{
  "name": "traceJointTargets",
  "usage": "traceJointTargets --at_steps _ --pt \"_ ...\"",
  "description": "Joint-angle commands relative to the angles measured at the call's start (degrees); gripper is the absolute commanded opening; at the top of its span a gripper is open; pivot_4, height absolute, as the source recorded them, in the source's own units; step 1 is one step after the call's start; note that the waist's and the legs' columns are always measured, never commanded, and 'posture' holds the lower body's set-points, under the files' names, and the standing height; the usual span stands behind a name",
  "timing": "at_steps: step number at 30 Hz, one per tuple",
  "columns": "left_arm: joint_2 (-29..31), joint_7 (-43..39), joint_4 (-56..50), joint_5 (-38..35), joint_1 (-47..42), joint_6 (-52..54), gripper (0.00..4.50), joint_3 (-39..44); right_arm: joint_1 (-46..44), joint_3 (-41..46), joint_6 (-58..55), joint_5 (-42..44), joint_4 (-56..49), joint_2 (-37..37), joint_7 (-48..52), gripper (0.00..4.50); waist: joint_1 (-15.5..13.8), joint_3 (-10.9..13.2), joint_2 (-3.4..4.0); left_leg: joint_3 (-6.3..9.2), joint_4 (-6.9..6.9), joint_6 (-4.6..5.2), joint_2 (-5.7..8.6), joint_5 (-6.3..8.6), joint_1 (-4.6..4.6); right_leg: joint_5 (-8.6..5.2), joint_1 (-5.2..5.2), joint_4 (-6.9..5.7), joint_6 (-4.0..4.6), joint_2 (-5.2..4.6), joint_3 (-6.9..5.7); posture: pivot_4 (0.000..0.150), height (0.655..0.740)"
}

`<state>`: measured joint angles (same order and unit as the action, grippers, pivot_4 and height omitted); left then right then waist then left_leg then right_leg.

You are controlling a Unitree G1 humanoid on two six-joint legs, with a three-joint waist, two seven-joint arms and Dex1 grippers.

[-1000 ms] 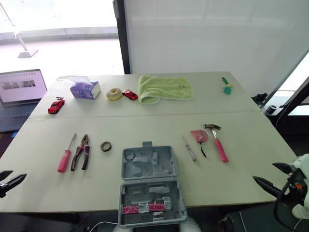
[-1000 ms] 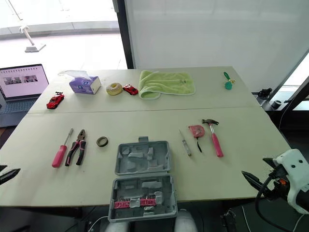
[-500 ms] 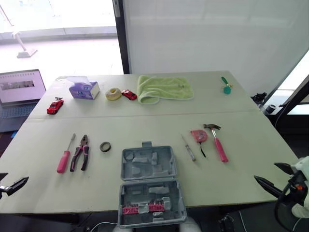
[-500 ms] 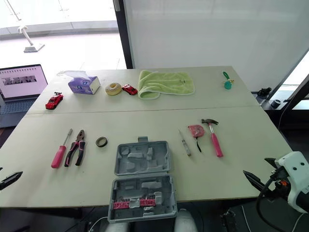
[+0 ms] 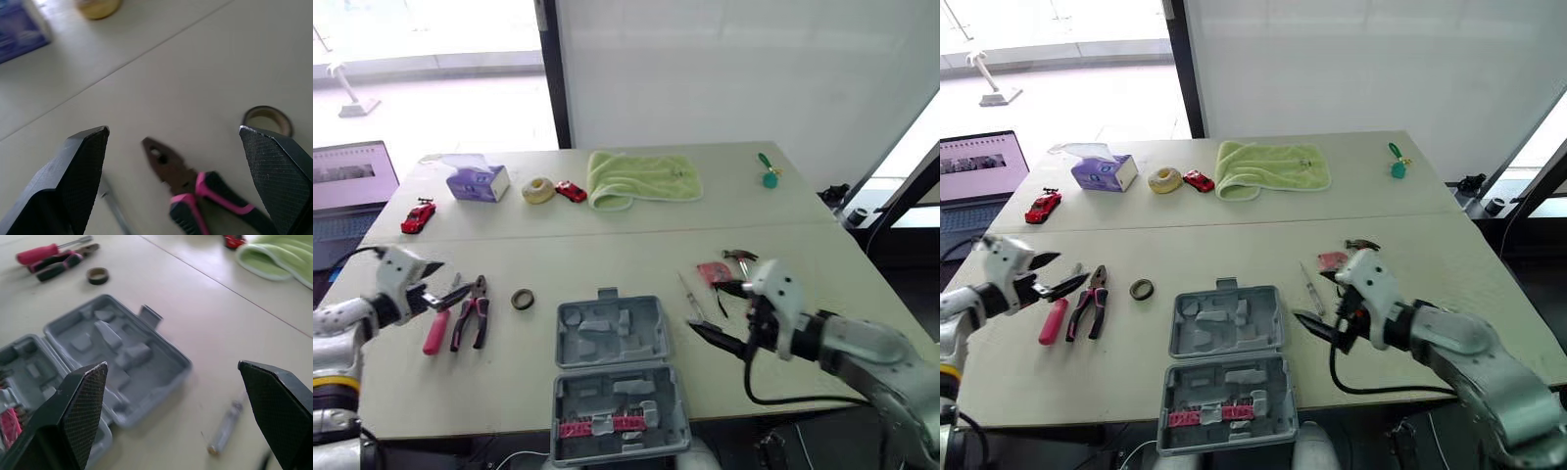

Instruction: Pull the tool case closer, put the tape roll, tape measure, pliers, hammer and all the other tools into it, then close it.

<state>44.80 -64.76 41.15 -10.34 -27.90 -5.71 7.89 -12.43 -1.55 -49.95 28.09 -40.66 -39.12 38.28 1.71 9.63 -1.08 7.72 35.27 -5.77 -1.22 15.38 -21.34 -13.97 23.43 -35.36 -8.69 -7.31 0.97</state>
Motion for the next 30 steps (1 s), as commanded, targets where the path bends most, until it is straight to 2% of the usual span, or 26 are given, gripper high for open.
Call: traceJointTargets --at_steps 1,5,8,16,30 --pt "1.9 -12.7 3.4 4.2 -6.5 -2.2 4.46 -7.4 -5.7 -7.7 0.2 -2.8 2.7 0.7 0.2 4.5 0.0 0.0 -0.02 0.0 0.01 0.0 0.0 0.0 0.02 0.0 -0.01 -0.03 0.0 0.01 0.0 0.15 0.74" --pt "1.5 -19.1 8.7 9.0 -13.3 -6.5 4.46 -13.8 -11.7 -13.7 1.1 -5.2 7.2 1.1 1.7 4.5 0.5 0.0 -0.01 0.0 0.02 0.01 0.0 0.0 -0.04 0.0 0.0 0.05 0.0 0.02 0.02 0.15 0.74" --pt "1.1 -20.6 14.6 13.4 -17.8 -11.7 4.46 -17.6 -16.1 -17.5 2.8 -7.3 11.1 1.8 3.8 4.5 0.9 0.0 0.0 0.0 0.01 0.01 0.0 0.01 -0.03 0.0 0.06 -0.02 0.0 0.02 0.02 0.15 0.74" --pt "-1.3 -16.7 25.2 20.9 -24.0 -17.2 4.46 -22.3 -22.2 -20.7 4.1 -9.9 18.4 4.6 6.4 4.5 0.7 0.0 0.0 0.02 0.01 0.01 0.0 0.0 -0.06 -0.01 0.09 -0.03 -0.02 0.02 0.02 0.15 0.74" --pt "-4.2 -13.2 30.1 26.5 -25.5 -18.8 4.46 -24.1 -22.5 -21.3 3.2 -11.9 18.5 5.4 6.4 4.5 0.8 0.0 -0.01 0.04 0.02 0.01 0.0 0.0 -0.07 -0.01 0.11 -0.07 -0.03 0.02 0.01 0.15 0.74"
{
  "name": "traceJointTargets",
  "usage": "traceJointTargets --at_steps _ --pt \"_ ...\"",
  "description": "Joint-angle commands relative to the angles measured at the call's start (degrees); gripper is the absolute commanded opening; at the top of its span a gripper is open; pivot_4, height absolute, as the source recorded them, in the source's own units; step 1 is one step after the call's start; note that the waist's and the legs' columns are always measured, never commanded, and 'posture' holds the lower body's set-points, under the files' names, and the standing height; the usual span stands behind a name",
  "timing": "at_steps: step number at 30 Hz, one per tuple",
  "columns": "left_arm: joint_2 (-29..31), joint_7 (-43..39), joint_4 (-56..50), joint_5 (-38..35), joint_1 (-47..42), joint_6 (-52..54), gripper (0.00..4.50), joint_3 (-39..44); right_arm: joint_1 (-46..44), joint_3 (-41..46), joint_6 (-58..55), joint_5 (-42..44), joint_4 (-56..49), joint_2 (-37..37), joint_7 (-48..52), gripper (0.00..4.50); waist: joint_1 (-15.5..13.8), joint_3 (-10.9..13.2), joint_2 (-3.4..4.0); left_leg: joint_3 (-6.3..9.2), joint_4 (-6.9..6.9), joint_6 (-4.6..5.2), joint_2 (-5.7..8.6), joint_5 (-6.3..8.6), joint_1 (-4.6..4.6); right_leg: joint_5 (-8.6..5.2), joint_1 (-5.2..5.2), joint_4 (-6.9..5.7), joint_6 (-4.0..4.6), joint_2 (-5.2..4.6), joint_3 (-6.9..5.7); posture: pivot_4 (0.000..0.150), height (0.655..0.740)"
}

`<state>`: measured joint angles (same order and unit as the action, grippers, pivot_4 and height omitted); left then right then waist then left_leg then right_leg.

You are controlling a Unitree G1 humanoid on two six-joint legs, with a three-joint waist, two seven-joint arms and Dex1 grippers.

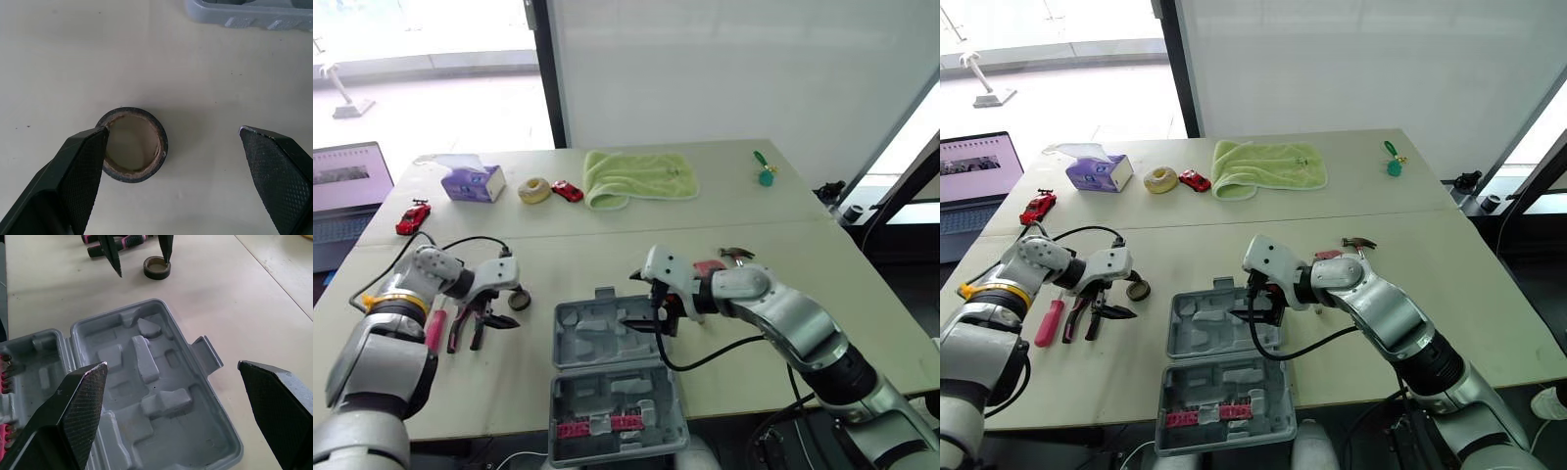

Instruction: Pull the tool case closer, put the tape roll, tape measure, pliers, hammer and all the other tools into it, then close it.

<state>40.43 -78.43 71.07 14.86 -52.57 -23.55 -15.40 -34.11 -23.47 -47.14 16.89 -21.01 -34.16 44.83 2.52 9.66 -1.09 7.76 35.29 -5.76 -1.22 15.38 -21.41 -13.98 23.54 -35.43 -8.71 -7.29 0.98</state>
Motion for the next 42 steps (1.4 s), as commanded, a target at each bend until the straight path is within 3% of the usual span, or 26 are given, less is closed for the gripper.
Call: traceJointTargets --at_steps 1,6,7,9,13,17,28,36,42 --pt "0.0 0.5 0.2 1.5 -0.8 -1.1 4.46 -0.8 -0.8 0.7 0.4 -0.9 -1.1 0.5 -0.2 4.5 0.0 0.0 0.0 0.0 0.0 0.0 0.0 0.0 0.0 0.0 0.0 0.0 0.0 0.0 0.0 0.15 0.74" --pt "-1.2 1.9 0.9 2.0 -0.8 -0.9 4.46 -1.0 -0.7 0.9 0.5 -2.0 -1.1 0.9 -0.9 4.5 0.0 0.0 0.0 0.0 0.0 0.0 0.0 0.0 0.0 0.0 0.0 0.0 0.0 0.0 0.0 0.15 0.74" --pt "-1.2 2.5 1.0 2.4 -0.8 -1.1 4.22 -1.2 -0.7 0.9 0.5 -2.1 -1.0 1.0 -1.0 4.5 0.0 0.0 0.0 0.0 0.0 0.0 0.0 0.0 0.01 0.0 0.0 -0.01 0.0 0.0 0.0 0.15 0.74" --pt "-1.4 3.1 1.2 2.6 -1.0 -1.0 3.65 -1.2 -0.6 0.8 0.5 -2.5 -1.0 1.3 -1.2 4.5 0.0 0.0 0.0 0.0 0.0 0.0 0.0 0.0 0.01 0.0 -0.01 -0.03 0.0 0.0 0.0 0.15 0.74" --pt "-1.4 3.5 1.5 3.0 -1.2 -0.8 1.61 -1.1 -0.1 0.7 0.5 -3.1 -1.6 1.7 -1.5 4.5 0.0 0.0 0.0 0.0 0.01 0.0 0.0 0.0 0.02 0.0 -0.01 -0.03 0.0 0.0 0.0 0.15 0.74" --pt "-1.0 5.3 1.8 4.2 -0.9 -1.6 0.04 -1.7 -0.2 1.3 0.9 -3.7 -1.7 2.1 -2.0 4.5 0.0 0.0 0.0 0.0 0.01 0.0 0.0 0.0 0.02 0.0 -0.01 -0.03 0.0 0.0 0.0 0.15 0.74" --pt "-0.6 5.3 1.9 1.8 -3.2 -1.3 0.04 1.1 -0.2 1.3 1.4 -4.8 -1.3 2.8 -2.6 4.5 0.0 0.0 0.01 0.0 0.01 -0.01 0.0 0.0 0.04 0.0 -0.01 -0.08 0.0 0.0 0.0 0.15 0.74" --pt "-0.5 -12.4 -2.2 -5.0 -6.0 1.2 0.04 4.0 -0.2 0.9 1.5 -5.5 -0.9 3.4 -2.8 4.5 0.1 0.0 0.0 0.01 0.01 -0.01 0.0 -0.01 0.0 0.0 0.01 -0.05 0.0 0.0 -0.01 0.15 0.74" --pt "-2.5 -14.1 -12.4 -13.3 -3.1 4.6 0.04 -3.4 -0.4 0.5 1.2 -5.7 -1.0 4.6 -3.1 4.5 0.0 0.0 0.01 0.02 0.01 -0.01 0.0 0.0 0.0 0.0 0.02 -0.07 0.0 0.0 0.0 0.15 0.74"
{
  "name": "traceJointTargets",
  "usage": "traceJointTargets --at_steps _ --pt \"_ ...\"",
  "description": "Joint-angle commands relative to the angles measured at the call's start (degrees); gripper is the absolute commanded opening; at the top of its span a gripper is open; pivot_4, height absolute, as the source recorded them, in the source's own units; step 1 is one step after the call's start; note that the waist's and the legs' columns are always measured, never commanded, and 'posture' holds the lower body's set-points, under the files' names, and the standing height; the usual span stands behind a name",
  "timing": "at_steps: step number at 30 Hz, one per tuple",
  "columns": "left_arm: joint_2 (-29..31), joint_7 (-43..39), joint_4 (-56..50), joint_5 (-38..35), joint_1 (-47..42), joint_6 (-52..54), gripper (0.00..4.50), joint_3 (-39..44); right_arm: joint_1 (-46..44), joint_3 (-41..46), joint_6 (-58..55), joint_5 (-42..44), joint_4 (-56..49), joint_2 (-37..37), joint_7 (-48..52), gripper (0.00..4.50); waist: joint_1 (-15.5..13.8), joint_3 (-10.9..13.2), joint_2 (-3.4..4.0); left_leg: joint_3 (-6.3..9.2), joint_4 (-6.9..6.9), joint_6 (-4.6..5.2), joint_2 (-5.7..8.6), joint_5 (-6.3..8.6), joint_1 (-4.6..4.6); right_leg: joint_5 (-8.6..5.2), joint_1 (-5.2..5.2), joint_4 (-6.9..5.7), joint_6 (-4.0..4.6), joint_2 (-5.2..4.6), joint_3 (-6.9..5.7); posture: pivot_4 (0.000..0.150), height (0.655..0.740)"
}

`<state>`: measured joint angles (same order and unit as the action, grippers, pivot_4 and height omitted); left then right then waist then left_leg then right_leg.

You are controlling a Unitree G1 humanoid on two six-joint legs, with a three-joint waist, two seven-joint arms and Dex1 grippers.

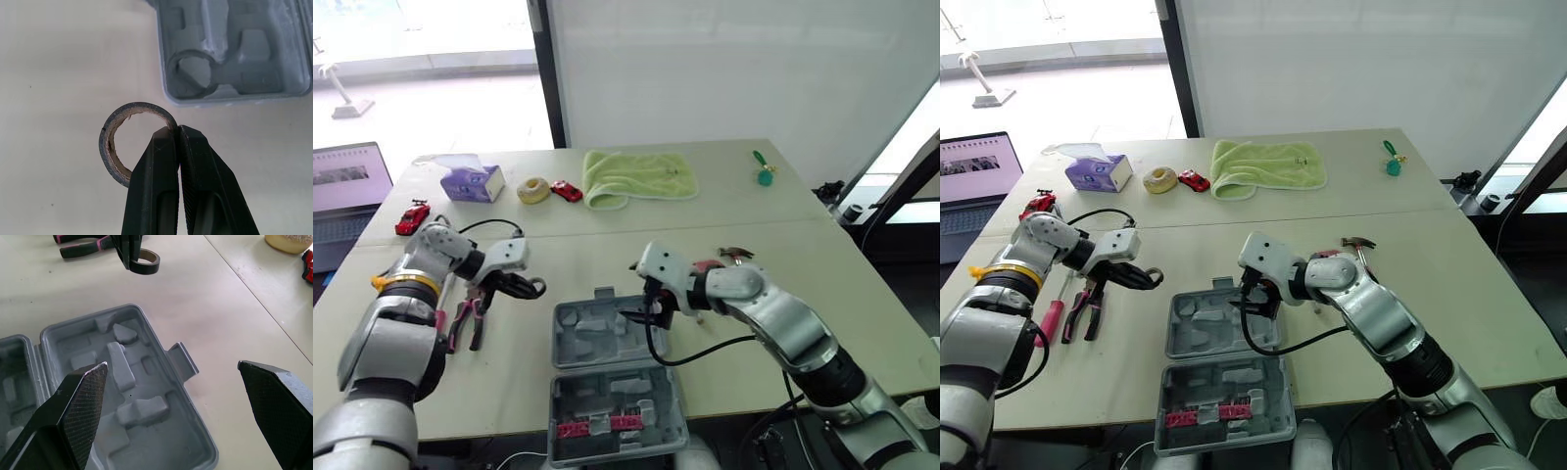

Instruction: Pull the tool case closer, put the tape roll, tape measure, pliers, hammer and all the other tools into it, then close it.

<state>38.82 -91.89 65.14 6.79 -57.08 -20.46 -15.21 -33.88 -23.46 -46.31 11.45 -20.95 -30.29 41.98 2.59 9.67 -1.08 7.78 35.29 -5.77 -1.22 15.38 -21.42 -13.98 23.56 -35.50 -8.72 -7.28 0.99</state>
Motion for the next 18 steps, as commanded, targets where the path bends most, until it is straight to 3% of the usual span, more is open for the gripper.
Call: traceJointTargets --at_steps 1,8,18 --pt "-1.4 -0.6 -9.5 -7.0 2.7 2.2 0.04 -5.4 -0.6 0.5 -0.1 -0.2 -1.2 1.0 -0.5 4.5 -0.1 0.0 0.0 0.0 0.01 0.0 0.0 0.0 0.0 0.0 -0.01 0.0 0.0 0.0 0.01 0.15 0.74" --pt "0.9 -0.6 -18.3 -13.1 6.5 4.0 0.04 -14.3 -0.2 0.5 -1.6 -0.1 -2.4 1.3 -1.0 4.5 0.1 0.0 0.02 0.03 0.02 0.01 0.0 0.0 0.0 0.0 0.04 -0.04 0.01 0.03 0.02 0.15 0.74" --pt "-2.5 -0.6 -14.1 -8.5 5.8 -0.6 0.04 -14.0 0.2 1.0 -3.2 0.3 -3.7 1.1 -1.5 4.5 -0.1 0.0 0.02 0.03 0.04 0.01 0.0 0.0 -0.02 0.0 0.03 -0.04 0.01 0.03 0.03 0.15 0.74"
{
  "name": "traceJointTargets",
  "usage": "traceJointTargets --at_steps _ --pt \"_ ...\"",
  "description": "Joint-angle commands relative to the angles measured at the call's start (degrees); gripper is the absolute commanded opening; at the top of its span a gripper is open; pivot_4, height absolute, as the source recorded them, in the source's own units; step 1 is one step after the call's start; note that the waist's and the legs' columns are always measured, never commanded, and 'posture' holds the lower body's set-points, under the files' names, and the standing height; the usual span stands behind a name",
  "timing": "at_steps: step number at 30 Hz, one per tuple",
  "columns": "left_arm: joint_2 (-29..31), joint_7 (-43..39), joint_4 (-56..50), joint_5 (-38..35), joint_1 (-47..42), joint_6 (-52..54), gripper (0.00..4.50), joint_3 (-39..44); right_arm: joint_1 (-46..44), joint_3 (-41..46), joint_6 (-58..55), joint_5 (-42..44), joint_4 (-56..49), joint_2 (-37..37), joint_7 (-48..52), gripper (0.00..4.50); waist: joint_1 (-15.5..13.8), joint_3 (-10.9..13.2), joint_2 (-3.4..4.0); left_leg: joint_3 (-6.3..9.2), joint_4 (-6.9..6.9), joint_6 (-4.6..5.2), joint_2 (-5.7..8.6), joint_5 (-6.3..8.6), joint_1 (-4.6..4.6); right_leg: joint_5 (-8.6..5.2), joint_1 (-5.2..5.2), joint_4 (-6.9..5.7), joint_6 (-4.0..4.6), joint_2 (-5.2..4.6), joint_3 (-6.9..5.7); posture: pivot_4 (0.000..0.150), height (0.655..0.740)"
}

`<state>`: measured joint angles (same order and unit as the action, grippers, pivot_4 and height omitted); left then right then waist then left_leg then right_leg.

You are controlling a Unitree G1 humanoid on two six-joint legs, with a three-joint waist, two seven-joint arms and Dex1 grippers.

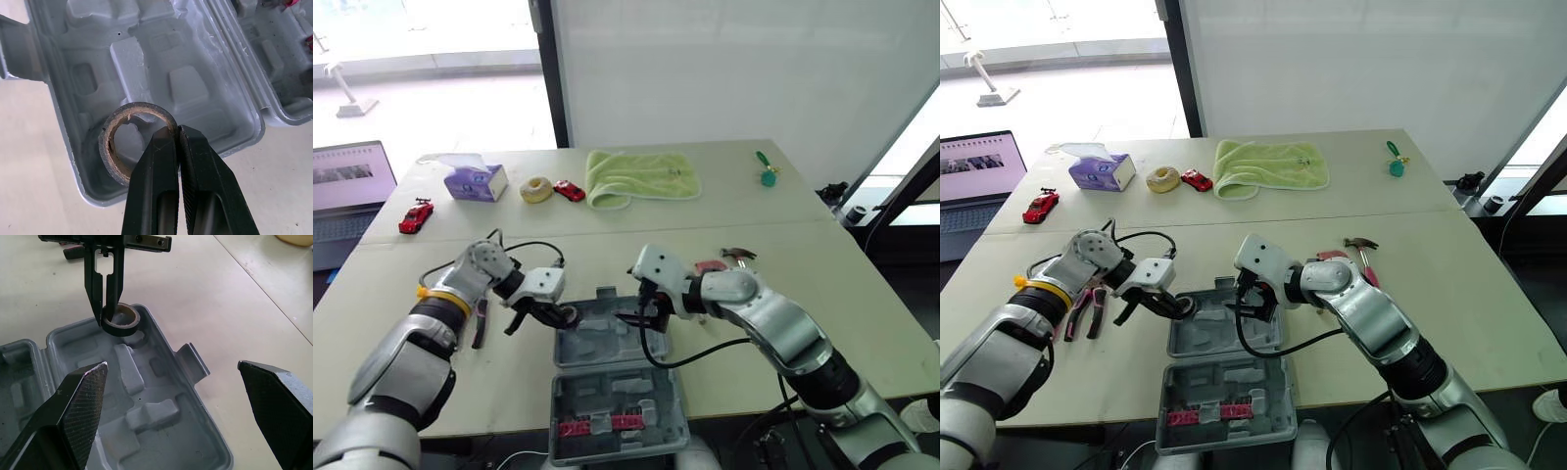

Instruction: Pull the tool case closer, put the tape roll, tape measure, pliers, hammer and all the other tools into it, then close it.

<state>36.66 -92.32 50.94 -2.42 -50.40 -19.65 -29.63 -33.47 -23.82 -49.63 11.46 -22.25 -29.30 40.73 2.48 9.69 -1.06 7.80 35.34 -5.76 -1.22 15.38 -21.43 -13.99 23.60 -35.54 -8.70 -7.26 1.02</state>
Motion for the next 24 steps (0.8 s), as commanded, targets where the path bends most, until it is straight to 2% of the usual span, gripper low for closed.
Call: traceJointTargets --at_steps 1,14,24 --pt "-1.0 -0.1 0.6 1.5 -0.9 -1.9 0.04 1.0 -0.2 1.4 0.0 0.3 -2.5 0.1 -0.3 4.5 0.0 0.0 0.0 0.0 0.0 0.0 0.0 0.0 0.0 0.0 0.0 0.0 0.0 0.0 0.0 0.15 0.74" --pt "-3.1 4.9 6.5 8.3 -3.7 -6.8 0.04 3.7 -0.1 1.6 -0.7 0.7 -3.0 0.1 -0.1 4.5 0.0 0.0 0.0 0.0 0.0 0.0 0.0 0.0 0.0 0.0 0.0 0.0 0.0 0.0 0.0 0.15 0.74" --pt "-3.5 6.2 7.3 11.2 -2.4 -8.6 0.04 4.4 -0.1 1.9 -0.9 0.8 -3.1 0.2 -0.2 4.5 0.0 0.0 0.0 0.0 0.0 0.0 0.0 0.0 0.01 0.0 0.0 0.0 0.0 0.0 0.0 0.15 0.74"
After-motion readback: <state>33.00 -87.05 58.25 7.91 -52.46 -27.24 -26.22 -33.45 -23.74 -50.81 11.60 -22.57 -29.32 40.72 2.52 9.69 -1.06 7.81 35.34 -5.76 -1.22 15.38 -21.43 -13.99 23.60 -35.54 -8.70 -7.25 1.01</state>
